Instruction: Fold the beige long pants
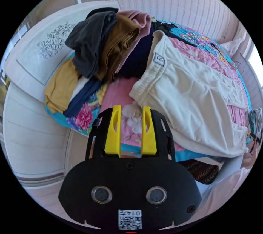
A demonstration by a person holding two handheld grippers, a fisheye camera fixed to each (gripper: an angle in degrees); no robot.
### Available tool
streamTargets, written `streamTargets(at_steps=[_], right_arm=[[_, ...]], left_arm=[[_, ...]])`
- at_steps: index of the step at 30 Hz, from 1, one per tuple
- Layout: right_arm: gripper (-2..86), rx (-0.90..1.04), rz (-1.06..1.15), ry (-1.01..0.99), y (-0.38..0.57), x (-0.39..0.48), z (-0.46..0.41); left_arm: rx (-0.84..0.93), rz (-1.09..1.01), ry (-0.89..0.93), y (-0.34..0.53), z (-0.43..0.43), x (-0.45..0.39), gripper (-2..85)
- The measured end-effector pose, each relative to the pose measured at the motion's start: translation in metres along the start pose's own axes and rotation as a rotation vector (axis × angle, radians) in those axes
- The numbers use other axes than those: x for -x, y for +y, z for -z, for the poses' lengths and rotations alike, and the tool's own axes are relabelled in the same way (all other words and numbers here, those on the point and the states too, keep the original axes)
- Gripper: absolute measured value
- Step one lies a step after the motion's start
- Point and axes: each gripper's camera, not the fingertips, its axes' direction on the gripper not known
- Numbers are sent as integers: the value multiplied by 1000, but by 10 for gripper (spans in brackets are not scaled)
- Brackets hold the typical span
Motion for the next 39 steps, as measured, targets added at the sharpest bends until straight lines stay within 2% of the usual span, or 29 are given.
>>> streamTargets(at_steps=[3, 6, 11, 15, 19, 24, 28, 31, 33, 36, 39], right_arm=[[144, -4, -105, -37, -7, -11, -19], [119, 54, -157, -112, -18, -18, -41], [39, 44, -76, -46, -18, -5, -23], [25, -13, 14, -8, -13, -1, 14], [19, -60, -8, -50, -10, -8, 32], [15, -49, 24, 19, -11, 2, 32], [15, -45, 26, 43, -10, 6, 30], [15, -49, 19, 46, -11, 7, 32], [15, -52, 43, 65, -15, 10, 38], [15, -77, 78, 74, -23, 11, 50], [14, -86, 97, 85, -33, 9, 53]], left_arm=[[27, 113, 57, 1, -25, 15, 131], [84, 228, 162, -10, -49, 22, 126], [152, 173, 165, -21, -71, 13, 83], [178, 159, 188, -23, -71, 18, 64], [77, 162, 206, -8, -53, 31, 81], [-142, 56, 268, 11, -23, 43, 118], [-265, 113, 378, 14, -30, 46, 129], [-136, 129, 304, 3, -73, 23, 140], [9, 132, 243, -3, -103, 4, 96], [45, 119, 229, -9, -95, -7, 14], [0, 48, 200, 2, -69, -14, -2]])
